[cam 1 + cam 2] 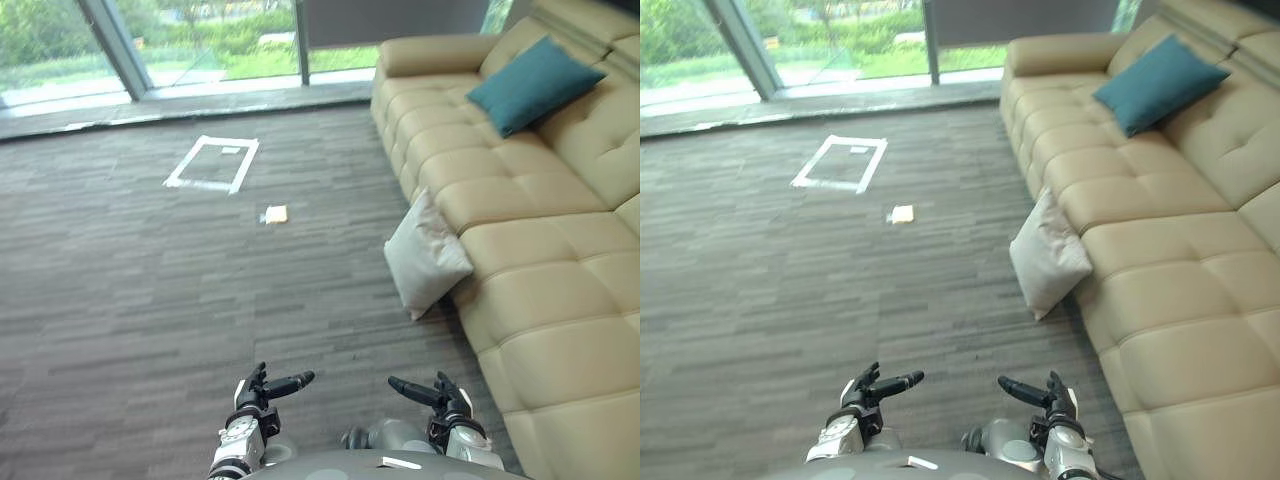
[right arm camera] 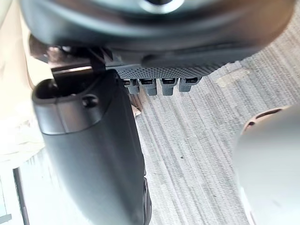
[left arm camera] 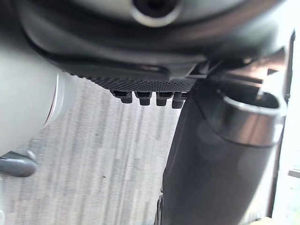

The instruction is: Pick up cushions and gather them together orderly.

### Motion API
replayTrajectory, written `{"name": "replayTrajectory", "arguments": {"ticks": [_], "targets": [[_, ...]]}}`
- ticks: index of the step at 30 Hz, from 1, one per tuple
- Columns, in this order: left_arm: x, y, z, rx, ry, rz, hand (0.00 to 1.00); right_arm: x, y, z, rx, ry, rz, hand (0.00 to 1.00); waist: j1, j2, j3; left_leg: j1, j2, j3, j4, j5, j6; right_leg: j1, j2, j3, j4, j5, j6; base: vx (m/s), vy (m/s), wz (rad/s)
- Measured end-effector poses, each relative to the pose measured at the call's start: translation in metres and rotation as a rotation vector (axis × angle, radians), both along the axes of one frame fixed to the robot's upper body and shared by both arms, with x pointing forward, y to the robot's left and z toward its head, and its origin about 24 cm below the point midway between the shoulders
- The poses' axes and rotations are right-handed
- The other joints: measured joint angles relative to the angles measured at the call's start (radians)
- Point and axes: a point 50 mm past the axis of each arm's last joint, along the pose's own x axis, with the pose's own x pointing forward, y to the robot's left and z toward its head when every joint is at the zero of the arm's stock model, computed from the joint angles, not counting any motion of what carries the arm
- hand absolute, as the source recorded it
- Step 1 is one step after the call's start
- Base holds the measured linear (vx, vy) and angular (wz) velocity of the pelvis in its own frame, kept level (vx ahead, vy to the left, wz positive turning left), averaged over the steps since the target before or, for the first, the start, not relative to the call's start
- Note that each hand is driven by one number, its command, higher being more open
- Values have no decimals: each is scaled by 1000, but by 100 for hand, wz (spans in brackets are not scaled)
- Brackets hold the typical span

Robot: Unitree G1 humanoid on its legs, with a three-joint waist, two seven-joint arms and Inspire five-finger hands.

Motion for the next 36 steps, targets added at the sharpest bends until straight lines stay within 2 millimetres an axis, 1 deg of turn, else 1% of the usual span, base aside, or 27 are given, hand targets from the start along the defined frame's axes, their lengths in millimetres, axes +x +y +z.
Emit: {"name": "replayTrajectory", "arguments": {"ticks": [2, 4, 5, 6, 7, 9, 10, 11, 12, 13, 14, 15, 16, 17, 19, 20, 22, 24, 25, 26, 27, 29, 30, 32, 33, 34, 36], "targets": [[4, 0, 5, 4, -50, 1, 100, -4, 0, -2, -1, 27, -4, 100, 9, 1, -1, -78, -11, 65, -241, -40, 21, 85, -6, 62, -51, -16, 28, 338, 53, -70], [6, -2, 6, 2, -60, 1, 100, -5, 0, -3, 0, 35, -7, 100, 18, -1, 1, -87, -24, 79, -371, -38, 20, 114, -13, 88, -65, -23, 42, 471, 145, -63], [9, -4, 7, -2, -75, 0, 100, -7, 1, -3, 2, 41, -8, 100, 27, -7, 4, -100, -53, 76, -536, -30, 14, 153, -30, 122, -88, -40, 71, 604, 247, -80], [11, -5, 8, -6, -80, -1, 100, -9, 3, -4, 3, 46, -11, 100, 32, -10, 3, -107, -74, 76, -647, 2, 18, 182, -48, 146, -99, -60, 102, 518, 243, -82], [11, -6, 8, -7, -80, -1, 100, -10, 2, -4, 2, 48, -12, 100, 32, -9, 1, -106, -78, 77, -676, 17, 24, 194, -54, 157, -104, -71, 115, 537, 289, -72], [10, -6, 7, -7, -73, -3, 100, -17, 3, -6, 5, 63, -18, 100, 45, -6, -19, -112, -88, 85, -650, 146, 82, 226, -75, 214, -95, -112, 146, 643, 346, -71], [11, -3, 6, 1, -60, -15, 100, -22, 9, -8, 24, 73, -34, 100, 40, -45, -38, -112, -113, 103, -618, 96, 104, 199, -118, 228, -35, -110, 149, 606, 311, -45], [11, -1, 6, 6, -56, -17, 100, -24, 11, -8, 30, 77, -41, 100, 39, -59, -46, -113, -126, 111, -609, 79, 106, 181, -135, 228, 0, -107, 155, 588, 306, -7], [13, 2, 6, 16, -49, -28, 100, -25, 14, -9, 41, 80, -50, 100, 39, -77, -55, -105, -151, 122, -575, 25, 124, 144, -164, 225, 110, -90, 182, 576, 318, 3], [11, 5, 4, 25, -21, -33, 100, -25, 16, -9, 47, 81, -55, 100, 38, -83, -53, -72, -166, 135, -554, -19, 135, 101, -184, 229, 259, -49, 211, 568, 310, 4], [9, 7, 2, 31, -4, -33, 100, -24, 15, -9, 51, 76, -51, 100, 36, -85, -51, -45, -176, 139, -555, -39, 141, 72, -194, 229, 355, -4, 222, 550, 283, -2], [6, 9, 0, 37, 18, -29, 100, -21, 13, -8, 48, 60, -45, 100, 28, -79, -48, 4, -182, 142, -561, -71, 142, 15, -211, 225, 512, 40, 259, 505, 229, -13], [2, 12, -1, 44, 36, -23, 100, -17, 8, -5, 33, 34, -42, 100, 26, -66, -37, 80, -182, 151, -581, -101, 136, -56, -227, 187, 666, 39, 257, 565, 216, -19], [0, 12, -2, 46, 42, -21, 100, -16, 6, -5, 28, 29, -42, 100, 26, -61, -34, 108, -182, 159, -597, -108, 134, -84, -233, 174, 701, 36, 251, 512, 131, -36], [-10, 16, -6, 56, 80, -15, 100, -10, 2, -1, 13, -4, -42, 100, 21, -49, -28, 238, -175, 194, -706, -110, 113, -226, -235, 95, 734, 6, 201, 378, 29, -42], [-11, 16, -7, 57, 86, -18, 100, -9, 2, -1, 12, -5, -43, 100, 19, -48, -27, 260, -173, 198, -724, -107, 107, -244, -236, 69, 710, -3, 187, 353, -57, -25], [-18, 16, -9, 68, 115, -55, 100, -7, 0, -1, 7, -10, -60, 100, -3, -46, -27, 365, -152, 244, -816, -92, 79, -310, -243, -78, 500, -24, 162, 424, -107, -26], [-22, 17, -11, 70, 127, -60, 100, -5, 0, 0, 4, -16, -55, 100, -7, -45, -27, 420, -143, 277, -871, -84, 41, -322, -247, -199, 308, 19, 145, 463, -132, -36], [-24, 18, -12, 73, 141, -77, 100, -5, 1, -1, 10, -13, -54, 100, -8, -48, -26, 456, -153, 293, -900, -83, 8, -320, -244, -257, 211, 101, 39, 603, -197, -60], [-26, 13, -14, 56, 154, -83, 100, -1, -7, 1, -14, -15, -43, 100, -7, -12, -25, 476, -122, 300, -917, -77, -4, -313, -199, -262, 204, 104, 30, 508, -193, -63], [-26, 8, -15, 42, 154, -89, 100, 0, -11, 2, -29, -18, -34, 100, -8, 5, -24, 477, -111, 300, -918, -64, -7, -315, -185, -261, 206, 95, 21, 394, -166, -52], [-23, 3, -14, 27, 144, -101, 100, 0, -14, 2, -35, -15, -51, 100, -13, 10, -21, 484, -109, 299, -914, -27, -14, -309, -181, -261, 212, 69, 18, 389, -220, -12], [-20, -1, -14, 14, 134, -103, 100, -3, -16, 1, -36, -9, -72, 100, -20, 8, -19, 473, -90, 288, -842, 5, -38, -275, -176, -266, 195, 44, 20, 517, -365, 7], [-15, -3, -12, 8, 111, -101, 100, -5, -14, 0, -36, 2, -60, 100, -28, 8, -11, 367, 3, 204, -503, 33, -44, -175, -134, -261, 116, 30, 20, 320, -242, -5], [-13, -5, -10, 7, 95, -100, 100, -6, -12, 0, -35, 7, -47, 100, -25, 13, -11, 286, 46, 149, -286, 18, -53, -124, -104, -248, 77, 29, 17, 197, -70, -54], [-11, -5, -8, 1, 76, -82, 100, -6, -7, -1, -30, 9, -22, 100, -22, 14, -12, 223, 64, 132, -163, -8, -50, -90, -84, -218, 56, 18, 13, 227, -67, -59], [-10, -4, -7, 3, 62, -75, 100, -5, -6, -1, -27, 8, -8, 100, -21, 13, -13, 170, 63, 132, -150, -45, -30, -73, -72, -181, 53, 4, 17, 141, 15, -69]]}}
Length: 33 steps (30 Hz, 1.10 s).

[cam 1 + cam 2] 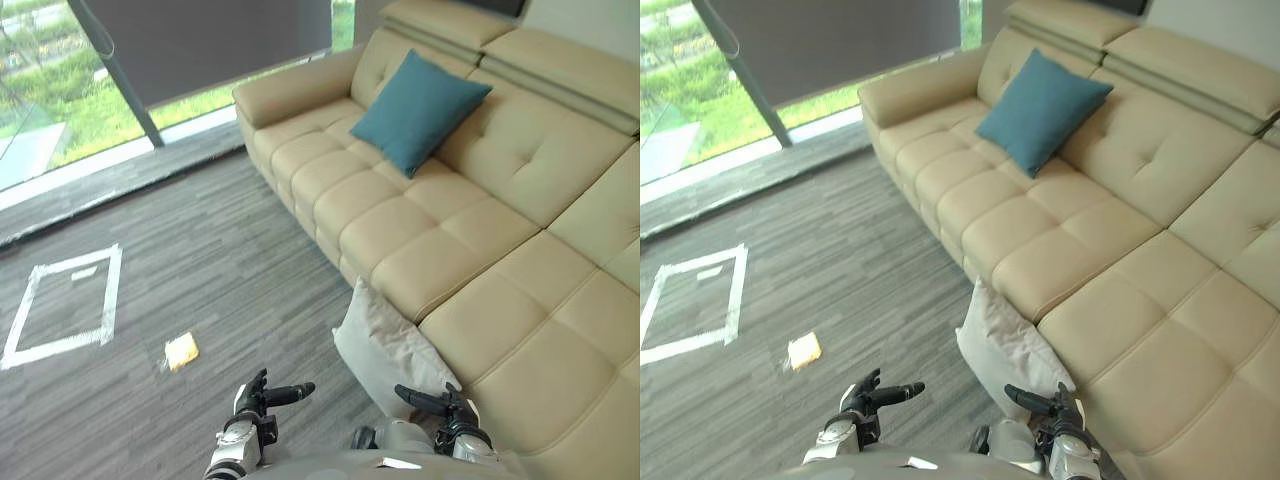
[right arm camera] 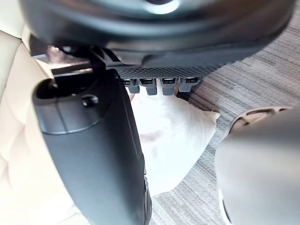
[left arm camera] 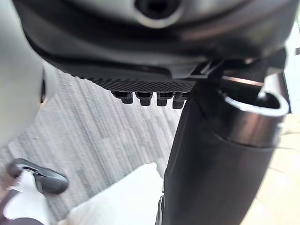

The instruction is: Pick up cushions and gather them together orderly.

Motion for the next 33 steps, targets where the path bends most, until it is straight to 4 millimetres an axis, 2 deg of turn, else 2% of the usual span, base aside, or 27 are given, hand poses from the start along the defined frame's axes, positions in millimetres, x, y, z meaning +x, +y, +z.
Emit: {"name": "replayTrajectory", "arguments": {"ticks": [1, 2, 4, 5, 7, 8, 9, 10, 11, 12, 13, 14, 15, 16, 18, 21, 22, 23, 25, 28, 30, 32, 33], "targets": [[2, 1, 1, 1, -8, 8, 100, 0, 0, 0, 0, 4, -6, 100, 7, -1, 0, -32, -6, -3, -58, -24, 24, 8, 8, 36, 0, -4, 8, 151, 90, -84], [3, 1, 2, 2, -14, 11, 100, -1, 0, -1, -1, 7, -9, 100, 14, -2, 0, -46, -17, -16, -110, -42, 29, 11, 11, 58, 0, -6, 12, 176, 148, -96], [5, 2, 3, 2, -25, 33, 100, -2, 1, -1, -1, 12, -11, 100, 22, -9, 0, -76, -100, -167, -331, -68, 32, 11, 11, 146, 9, -12, 31, 167, 195, -105], [5, 3, 3, 2, -25, 35, 100, -2, 1, -1, 0, 11, -11, 100, 22, -10, 0, -77, -106, -180, -343, -68, 31, 11, 11, 152, 10, -13, 32, 179, 222, -98], [6, 2, 4, 1, -30, 41, 100, -2, 1, -1, -1, 13, -11, 100, 22, -15, 0, -91, -174, -335, -443, -62, 31, -7, 4, 237, 40, -26, 71, 225, 325, -104], [5, -1, 3, -4, -26, 42, 100, -2, 0, -1, -6, 13, -9, 100, 24, -8, -4, -88, -183, -348, -484, -32, 41, -23, 5, 269, 64, -38, 93, 177, 317, -91], [4, -3, 2, -9, -22, 43, 100, -2, -1, -1, -9, 13, -9, 100, 24, -2, -8, -89, -183, -347, -499, -8, 43, -28, 8, 280, 72, -42, 100, 132, 289, -91], [4, 0, 1, -2, -14, 43, 100, -3, 2, -2, -5, 21, -3, 100, 25, -14, -18, -78, -191, -304, -493, -28, 16, -45, -10, 333, 95, -55, 129, 170, 366, -97], [3, 3, 1, 10, -5, 45, 100, -5, 6, -3, 3, 27, 7, 100, 28, -38, -37, -70, -204, -251, -506, -38, 33, -63, -29, 374, 90, -46, 151, 168, 352, -100], [3, 4, 1, 13, -5, 46, 100, -5, 7, -3, 8, 28, 8, 100, 30, -41, -37, -67, -207, -231, -507, -40, 37, -66, -35, 388, 85, -42, 159, 122, 269, -86], [4, 6, 1, 17, -6, 43, 100, -6, 9, -3, 14, 30, 9, 100, 33, -49, -38, -57, -213, -197, -509, -44, 45, -72, -47, 403, 78, -27, 182, 104, 265, -75], [3, 7, 0, 21, 3, 38, 100, -6, 10, -4, 18, 31, 9, 100, 33, -49, -37, -31, -214, -156, -520, -51, 57, -75, -61, 390, 77, -4, 210, 104, 265, -87], [1, 9, -1, 26, 12, 34, 100, -6, 10, -3, 18, 30, 13, 100, 37, -50, -37, -5, -211, -123, -540, -52, 60, -79, -75, 352, 80, 13, 220, 95, 226, -72], [0, 10, -1, 30, 15, 35, 100, -6, 10, -3, 18, 29, 15, 100, 39, -50, -37, 8, -209, -103, -552, -51, 62, -83, -82, 325, 83, 20, 220, 67, 117, -70], [-3, 14, -2, 43, 28, 39, 100, -3, 10, -3, 15, 20, 20, 100, 41, -48, -37, 45, -205, -47, -596, -48, 67, -97, -113, 183, 77, 43, 196, 48, 53, -69], [-7, 11, -5, 41, 57, 13, 100, -5, 4, -2, 0, 18, 10, 100, 33, -31, -42, 86, -207, 0, -660, -24, 61, -96, -117, 111, 39, 60, 167, 59, -18, -48], [-8, 9, -6, 37, 63, 0, 100, -6, 0, -2, -9, 22, 2, 100, 29, -15, -40, 104, -208, 16, -696, -11, 54, -99, -112, 102, 26, 66, 158, 69, -55, -33], [-9, 9, -6, 36, 64, -1, 100, -6, -1, -2, -9, 23, 1, 100, 28, -13, -40, 105, -208, 19, -700, -8, 53, -99, -111, 100, 23, 66, 158, 47, -70, -40], [-14, 7, -8, 33, 81, -8, 100, -5, -7, -1, -33, 21, -3, 100, 19, 10, -44, 130, -210, 50, -771, 38, 37, -92, -87, 93, -39, 91, 139, 24, -67, -36], [-14, 6, -8, 34, 82, -37, 100, -7, -8, -3, -37, 40, -3, 100, 18, 16, -47, 134, -197, 59, -788, 89, 13, -62, -50, 107, -137, 146, 125, 4, -99, -26], [-14, 6, -8, 34, 80, -40, 100, -8, -8, -4, -34, 43, -4, 100, 19, 12, -43, 123, -178, 61, -727, 90, 10, -37, -37, 122, -174, 161, 116, -26, -120, -30], [-11, 9, -7, 38, 70, -33, 100, -7, -5, -4, -27, 41, -3, 100, 21, 0, -32, 86, -146, 58, -585, 90, 10, -10, -28, 143, -196, 173, 109, -47, -140, -42], [-11, 11, -5, 44, 55, -21, 100, -7, -4, -3, -29, 35, 3, 100, 30, 2, -23, 26, -98, 39, -395, 92, 15, 15, -12, 184, -208, 176, 106, -44, -85, -54]]}}
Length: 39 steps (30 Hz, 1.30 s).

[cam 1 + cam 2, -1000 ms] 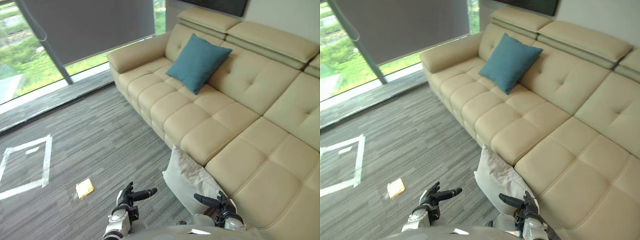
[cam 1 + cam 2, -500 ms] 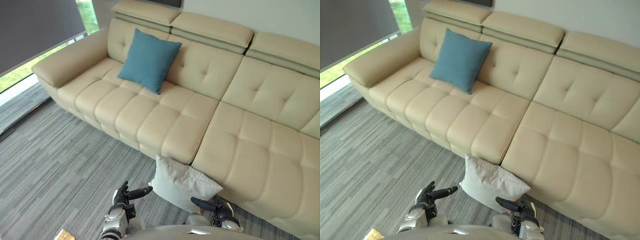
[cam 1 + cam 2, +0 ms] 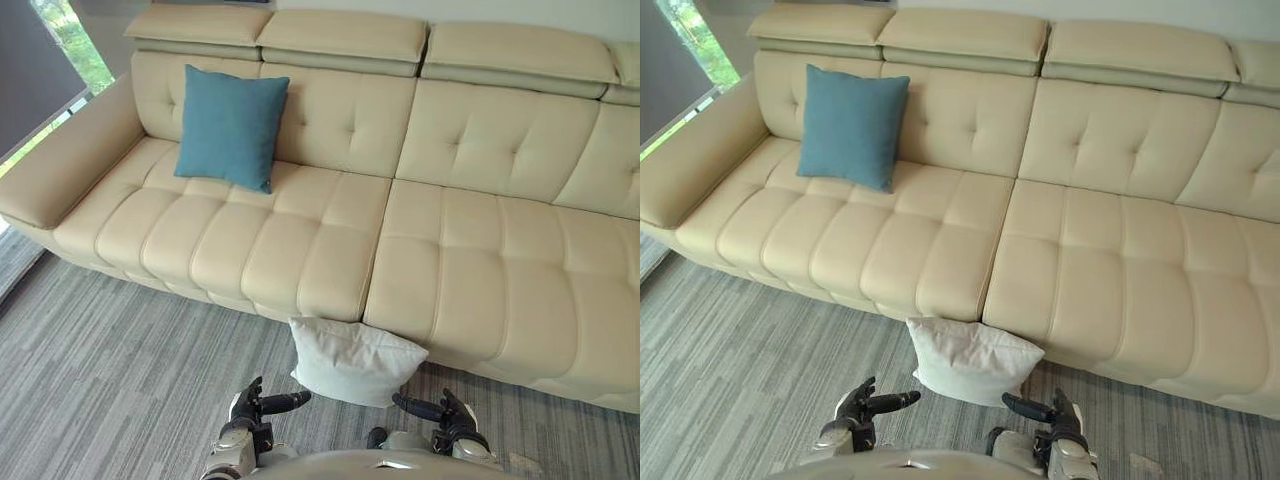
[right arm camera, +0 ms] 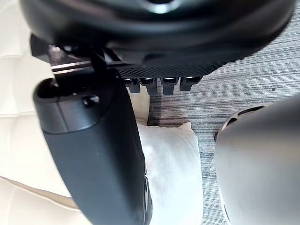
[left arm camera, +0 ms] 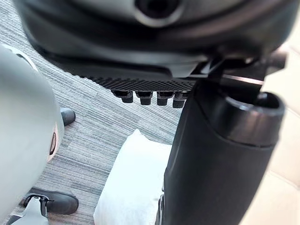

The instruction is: Pick up cushions and gather them together orderly.

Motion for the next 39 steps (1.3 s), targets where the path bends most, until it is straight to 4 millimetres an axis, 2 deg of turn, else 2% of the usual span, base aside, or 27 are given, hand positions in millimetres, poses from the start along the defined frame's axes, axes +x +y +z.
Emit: {"name": "replayTrajectory", "arguments": {"ticks": [1, 2, 3, 4, 6, 8, 11, 12, 14, 19, 23, 27, 29, 31, 32, 34, 35, 37, 39], "targets": [[0, 0, 0, 0, -5, 0, 100, 0, 1, 0, 2, -2, 1, 100, 6, -1, 4, -25, 8, -20, 38, -23, 0, 2, 4, 15, 0, 0, 0, -45, -20, -91], [3, 0, 2, 1, -18, 3, 100, 2, -2, 1, -7, -6, 0, 100, 19, 8, 8, -48, 2, -82, 59, -86, 2, -2, 11, 59, -1, -1, -1, -66, 35, -90], [4, 0, 2, -4, -25, 17, 100, 3, -3, 2, -14, -8, -2, 100, 19, 12, 12, -70, -14, -140, 43, -124, 8, -10, 16, 93, 1, -1, -1, -77, 57, -90], [4, 0, 2, -6, -27, 18, 100, 3, -3, 2, -14, -8, -2, 100, 19, 10, 13, -78, -26, -171, 26, -135, 13, -14, 17, 109, 4, -2, 0, -98, 96, -72], [4, -1, 3, -7, -33, 20, 100, 1, -3, 1, -5, -5, -17, 100, 23, 6, 15, -79, -70, -295, -57, -134, 14, -40, 21, 153, 34, -21, 12, -106, 153, -73], [2, -6, 1, -23, -27, 23, 100, 0, -8, 3, -17, -17, -24, 100, 20, 43, -1, -76, -69, -359, -171, -129, 18, -84, 51, 171, 90, -42, 25, -76, 182, -65], [3, 6, 3, 10, -21, 17, 100, -3, 3, 2, 9, -18, -32, 100, 20, -17, -7, -67, -112, -310, -190, -133, 26, -133, -7, 183, 180, -68, 52, 4, 173, -27], [3, 8, 3, 16, -22, 18, 100, -3, 4, 1, 13, -17, -33, 100, 20, -28, -11, -53, -129, -290, -196, -135, 37, -143, -29, 192, 209, -86, 59, 110, 127, -28], [-2, 8, 1, 19, -6, 20, 100, -5, 4, 1, 13, -12, -34, 100, 20, -26, -15, -10, -151, -260, -230, -126, 49, -138, -50, 206, 227, -106, 71, 108, 58, -27], [-12, 2, -3, 10, 32, 5, 100, -9, -2, 1, 4, -7, -78, 100, 21, -1, -35, 46, -148, -229, -260, -121, 44, -124, -54, 183, 238, -110, 76, 174, -14, -15], [-14, 2, -4, 7, 36, 18, 100, -15, -5, 0, 8, 1, -136, 100, 22, -2, -37, 94, -139, -230, -261, -119, 40, -77, -53, 149, 244, -119, 80, 125, -57, 3], [-14, 4, -3, 6, 31, 49, 100, -17, -6, -1, 19, 1, -179, 100, 25, -8, -33, 88, -139, -238, -250, -119, 40, -78, -63, 122, 259, -126, 84, 26, -33, 9], [-10, 7, -1, 20, 18, 56, 100, -16, -4, -1, 24, 1, -179, 100, 34, -25, -20, 56, -140, -244, -216, -120, 38, -95, -67, 118, 282, -137, 84, -74, -51, 18], [13, 16, 8, 36, -53, 91, 100, -4, 0, 0, 39, -24, -174, 100, 36, -52, 24, -80, -133, -286, -60, -138, 29, -177, -77, 87, 358, -162, 66, -166, -110, 38], [18, 16, 9, 34, -66, 97, 100, -2, 0, 1, 39, -31, -175, 100, 37, -52, 32, -110, -129, -294, -31, -144, 30, -196, -76, 81, 373, -166, 61, -204, -117, 35], [40, 16, 19, 38, -128, 106, 100, 18, -2, 7, 32, -78, -174, 100, 41, -53, 87, -243, -107, -319, 98, -201, 30, -312, -64, 65, 481, -206, 43, -225, -87, 18], [43, 17, 20, 39, -136, 106, 100, 22, -2, 8, 30, -87, -173, 100, 41, -55, 95, -266, -104, -322, 117, -210, 29, -334, -64, 64, 503, -213, 40, -283, -84, 1], [61, 18, 30, 50, -188, 123, 100, 40, -4, 15, 20, -134, -169, 100, 41, -60, 131, -371, -96, -334, 200, -261, 24, -444, -66, 63, 600, -259, 31, -268, -74, 0], [82, 20, 44, 55, -270, 140, 100, 56, -6, 23, 10, -184, -172, 100, 41, -60, 160, -484, -89, -347, 278, -274, 23, -557, -66, 63, 680, -267, 23, -203, -37, -1]]}}
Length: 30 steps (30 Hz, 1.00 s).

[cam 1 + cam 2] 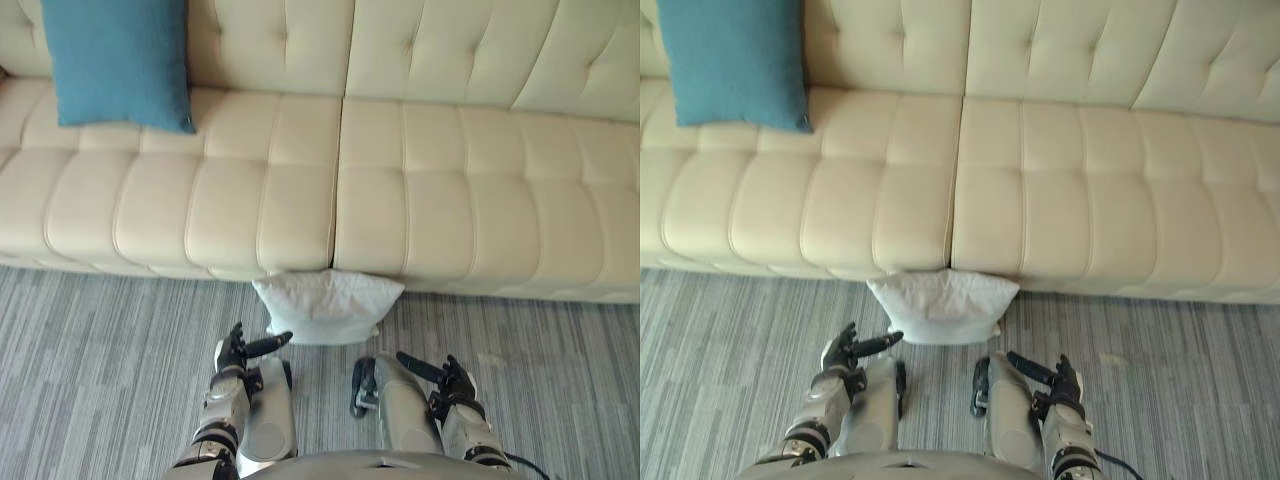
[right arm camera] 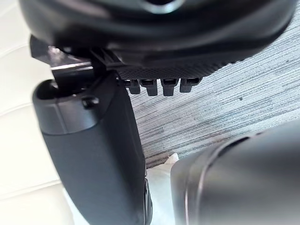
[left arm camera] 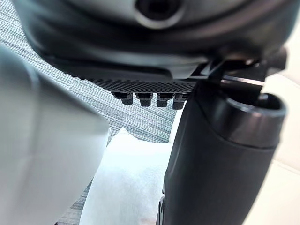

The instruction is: Pick up cushions and gather them together orderly.

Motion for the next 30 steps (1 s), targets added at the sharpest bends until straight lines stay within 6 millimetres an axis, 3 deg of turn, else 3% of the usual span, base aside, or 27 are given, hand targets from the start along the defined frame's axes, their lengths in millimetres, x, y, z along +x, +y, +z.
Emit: {"name": "replayTrajectory", "arguments": {"ticks": [7, 11, 16, 17, 21, 23, 26, 30], "targets": [[55, 10, 42, 42, -181, 22, 100, 51, 4, 26, -5, -141, 0, 100, -1, -11, 62, -254, 6, -38, 127, 18, 1, -248, -3, -8, 129, 8, -17, -184, -32, 4], [102, 9, 87, 58, -337, -6, 100, 114, 6, 73, -18, -331, 23, 100, -2, -19, 120, -447, 15, -53, 178, 53, -8, -441, 4, -12, 174, 47, -45, -100, -2, -4], [142, -13, 134, 56, -491, -78, 100, 174, 20, 141, -39, -564, 46, 100, -5, -19, 152, -590, 20, -53, 180, 92, -12, -588, 11, -9, 174, 90, -56, -33, 18, -4], [150, -22, 147, 51, -534, -104, 0, 186, 26, 160, -35, -623, 55, 0, -5, -18, 155, -621, 19, -53, 179, 98, -14, -619, 11, -9, 174, 95, -56, -4, 38, 1], [167, -42, 176, 21, -619, -104, 0, 210, 46, 206, -63, -758, 107, 0, -7, -19, 170, -662, 9, -54, 157, 122, -17, -667, 1, -13, 172, 102, -58, 20, 34, 10], [168, -47, 181, 31, -637, -110, 0, 213, 52, 218, -78, -797, 128, 0, -8, -19, 170, -673, 5, -60, 145, 130, -22, -675, -1, -19, 167, 102, -57, 39, 30, 13], [169, -45, 187, 49, -652, -67, 0, 214, 63, 226, -113, -824, 168, 0, -10, -19, 170, -681, -3, -77, 121, 148, -29, -678, -8, -37, 156, 102, -57, 45, 35, 18], [169, -46, 191, 83, -663, -70, 0, 213, 63, 229, -147, -839, 175, 0, -11, -19, 170, -680, -13, -82, 92, 169, -33, -679, -16, -45, 142, 109, -61, 20, 30, 12]]}}
